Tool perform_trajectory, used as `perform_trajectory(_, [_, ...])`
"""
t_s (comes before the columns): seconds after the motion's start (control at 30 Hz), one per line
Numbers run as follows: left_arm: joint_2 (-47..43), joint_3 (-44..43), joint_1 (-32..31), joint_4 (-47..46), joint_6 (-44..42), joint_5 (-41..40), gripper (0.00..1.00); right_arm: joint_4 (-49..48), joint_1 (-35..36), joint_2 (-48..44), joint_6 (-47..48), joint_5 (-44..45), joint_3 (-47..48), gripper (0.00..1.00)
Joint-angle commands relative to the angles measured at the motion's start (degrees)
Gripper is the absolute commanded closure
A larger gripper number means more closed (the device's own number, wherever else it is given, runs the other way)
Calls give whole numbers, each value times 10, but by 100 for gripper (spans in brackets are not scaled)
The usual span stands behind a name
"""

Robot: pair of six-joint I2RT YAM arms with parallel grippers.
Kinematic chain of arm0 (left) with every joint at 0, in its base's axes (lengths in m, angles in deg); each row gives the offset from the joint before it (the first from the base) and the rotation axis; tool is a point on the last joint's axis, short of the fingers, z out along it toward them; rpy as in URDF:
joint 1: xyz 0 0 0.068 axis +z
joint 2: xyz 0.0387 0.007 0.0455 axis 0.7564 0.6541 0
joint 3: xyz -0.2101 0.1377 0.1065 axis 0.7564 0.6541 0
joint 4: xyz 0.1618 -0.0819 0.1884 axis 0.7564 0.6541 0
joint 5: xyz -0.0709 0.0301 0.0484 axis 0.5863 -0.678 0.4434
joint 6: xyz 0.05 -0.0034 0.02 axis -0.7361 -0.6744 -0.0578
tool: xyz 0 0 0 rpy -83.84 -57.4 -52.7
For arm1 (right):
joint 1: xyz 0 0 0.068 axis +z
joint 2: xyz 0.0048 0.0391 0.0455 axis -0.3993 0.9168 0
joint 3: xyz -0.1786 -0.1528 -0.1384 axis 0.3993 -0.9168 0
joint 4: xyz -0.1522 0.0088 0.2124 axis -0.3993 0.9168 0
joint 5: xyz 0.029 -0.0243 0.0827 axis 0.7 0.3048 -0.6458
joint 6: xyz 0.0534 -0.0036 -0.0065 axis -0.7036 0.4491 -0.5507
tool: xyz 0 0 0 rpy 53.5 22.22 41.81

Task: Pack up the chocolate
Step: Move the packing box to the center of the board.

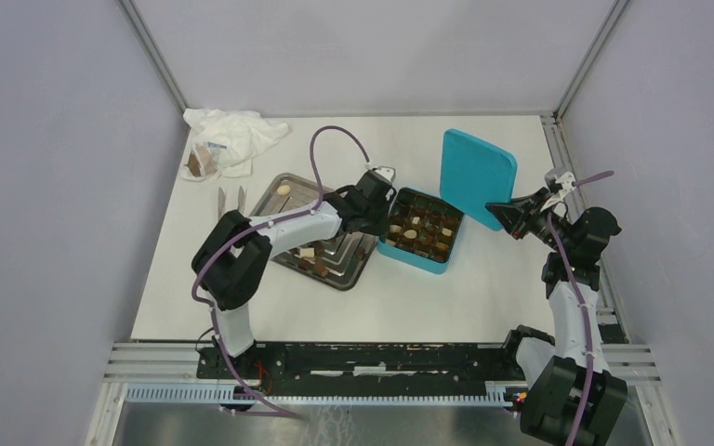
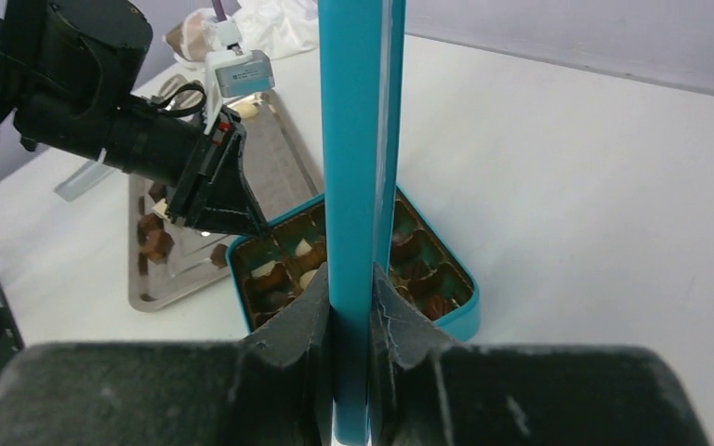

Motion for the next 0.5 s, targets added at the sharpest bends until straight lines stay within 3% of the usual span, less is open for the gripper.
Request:
perform_trajectory(0.0, [-58, 15, 0, -26, 36, 26, 69, -125, -1, -3, -114, -28, -15, 100])
perform_trajectory(0.17, [-144, 58, -1, -57, 43, 20, 57, -201, 13, 17, -241, -37, -29, 100])
perform_trajectory(0.33, [-281, 148, 0, -87, 46, -16, 55, -214, 38, 39, -332, -24, -39, 100])
perform_trajectory(0.47, [-403, 241, 1, -131, 68, -28, 37, -284, 78, 66, -463, -3, -67, 100])
